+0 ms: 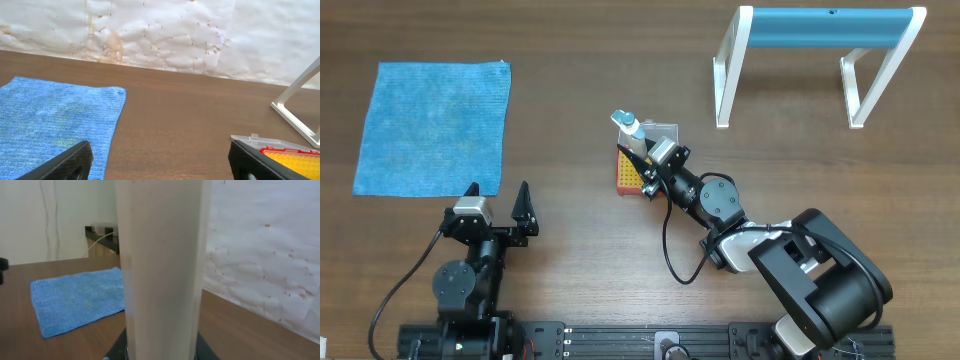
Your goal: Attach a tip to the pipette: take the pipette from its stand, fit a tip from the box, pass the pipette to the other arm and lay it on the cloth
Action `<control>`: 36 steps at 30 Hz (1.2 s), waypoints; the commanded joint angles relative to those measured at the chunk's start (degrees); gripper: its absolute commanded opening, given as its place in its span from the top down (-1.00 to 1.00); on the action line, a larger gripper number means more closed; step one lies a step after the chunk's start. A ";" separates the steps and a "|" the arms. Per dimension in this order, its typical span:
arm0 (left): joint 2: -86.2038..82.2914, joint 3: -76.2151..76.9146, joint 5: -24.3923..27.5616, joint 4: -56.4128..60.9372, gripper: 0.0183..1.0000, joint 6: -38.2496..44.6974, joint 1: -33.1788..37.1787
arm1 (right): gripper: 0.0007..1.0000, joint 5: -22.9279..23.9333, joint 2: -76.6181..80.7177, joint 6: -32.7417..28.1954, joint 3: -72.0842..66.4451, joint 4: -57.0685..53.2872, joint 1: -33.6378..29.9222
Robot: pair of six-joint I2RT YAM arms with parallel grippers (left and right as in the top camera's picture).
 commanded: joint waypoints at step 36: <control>-0.37 -0.39 -1.03 -0.02 -0.75 0.33 0.22 | 0.85 -0.59 8.28 5.62 4.24 0.39 -2.56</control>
